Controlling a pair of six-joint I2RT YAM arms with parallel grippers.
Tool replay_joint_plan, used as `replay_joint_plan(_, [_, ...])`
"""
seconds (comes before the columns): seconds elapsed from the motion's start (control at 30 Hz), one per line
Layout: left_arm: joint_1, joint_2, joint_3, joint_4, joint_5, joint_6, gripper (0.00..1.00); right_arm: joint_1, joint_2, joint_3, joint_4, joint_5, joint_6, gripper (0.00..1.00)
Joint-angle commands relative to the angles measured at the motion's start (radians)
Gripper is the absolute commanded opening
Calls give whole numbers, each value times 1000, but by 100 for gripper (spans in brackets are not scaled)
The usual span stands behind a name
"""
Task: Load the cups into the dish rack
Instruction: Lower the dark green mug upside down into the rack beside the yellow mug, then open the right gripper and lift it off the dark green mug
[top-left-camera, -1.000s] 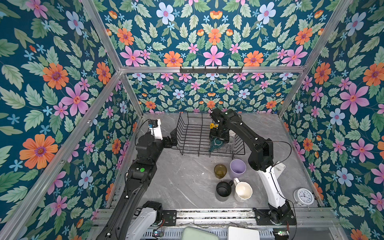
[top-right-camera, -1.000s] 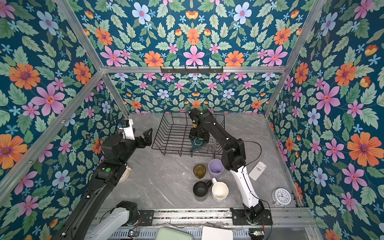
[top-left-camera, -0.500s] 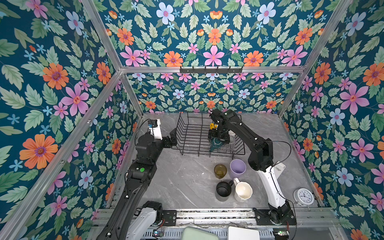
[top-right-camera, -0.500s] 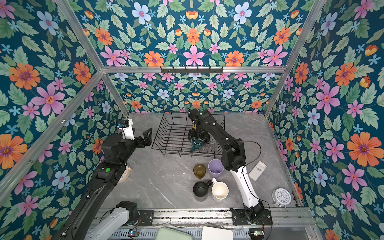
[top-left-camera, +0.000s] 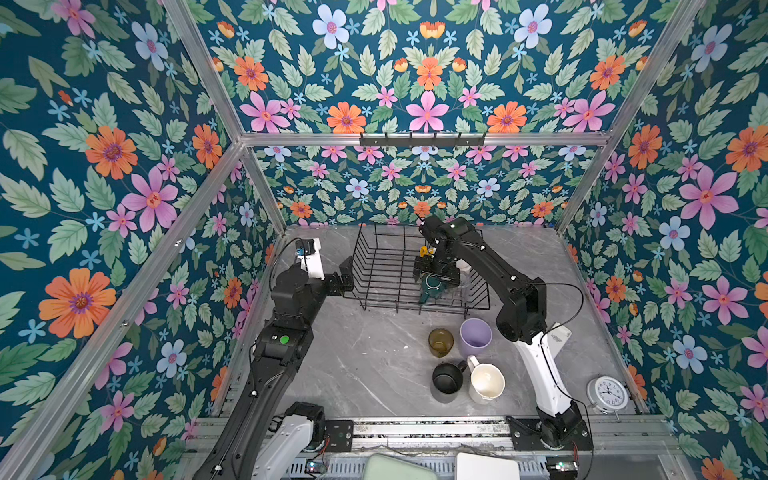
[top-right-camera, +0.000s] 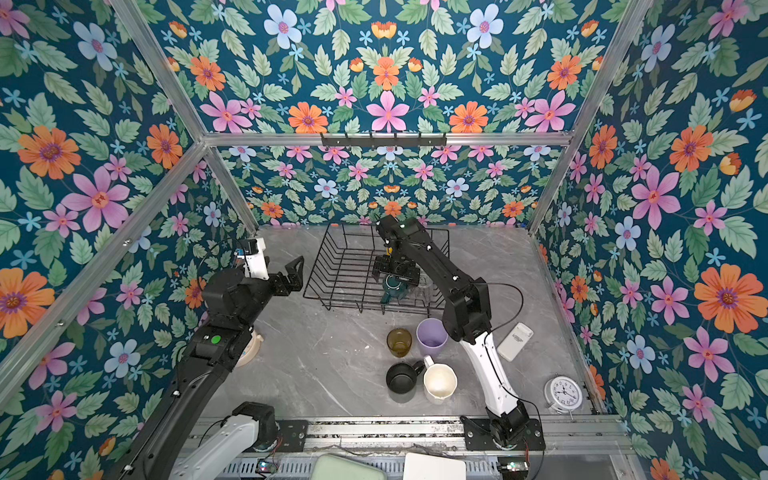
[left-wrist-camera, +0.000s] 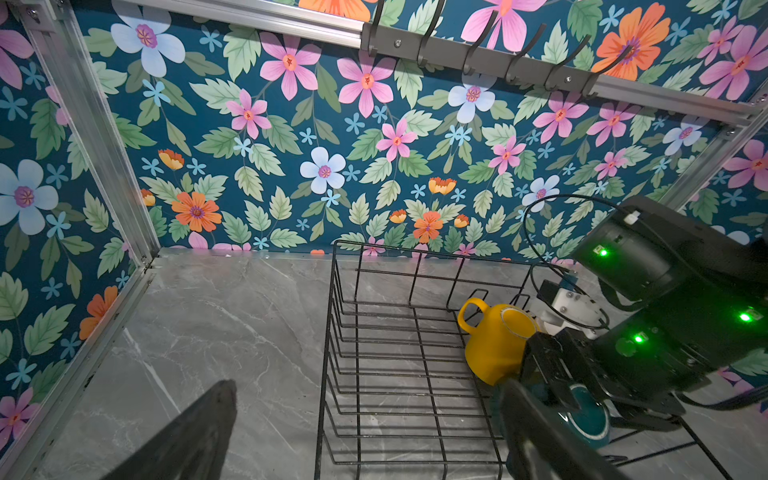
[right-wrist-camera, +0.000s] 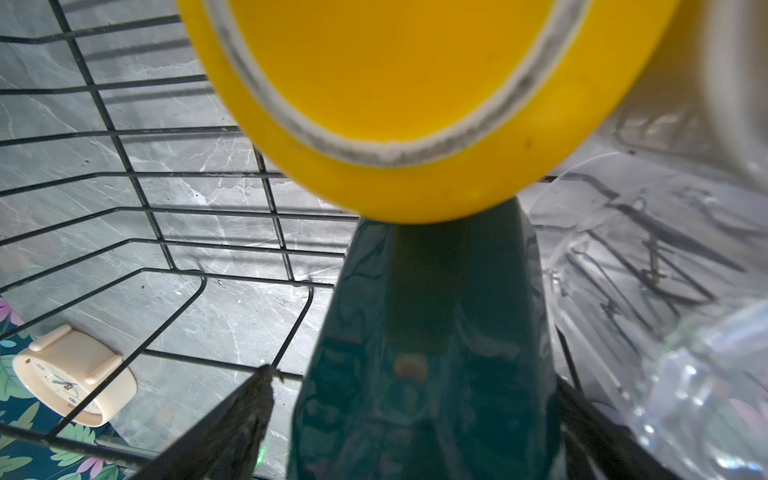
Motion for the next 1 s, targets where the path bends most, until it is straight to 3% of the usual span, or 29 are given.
replay_joint_plan(0.0, [2, -4, 1, 9, -7, 1, 100, 0, -23, 6, -25, 13, 5, 99])
replay_joint_plan(0.5, [2, -2, -2, 10, -7, -1, 100, -2, -89, 58, -46, 61, -12, 99])
replay_joint_plan(0.67, [2, -3, -2, 10, -8, -2, 100, -2, -128, 130, -96, 107, -104, 96])
replay_joint_plan(0.77, [2, -3, -1, 11, -10, -1, 100, 25, -147, 166, -159, 200, -211, 95])
replay_joint_plan(0.97, [4, 5, -2, 11, -13, 0, 100, 147, -268, -28, -61, 361, -372, 94])
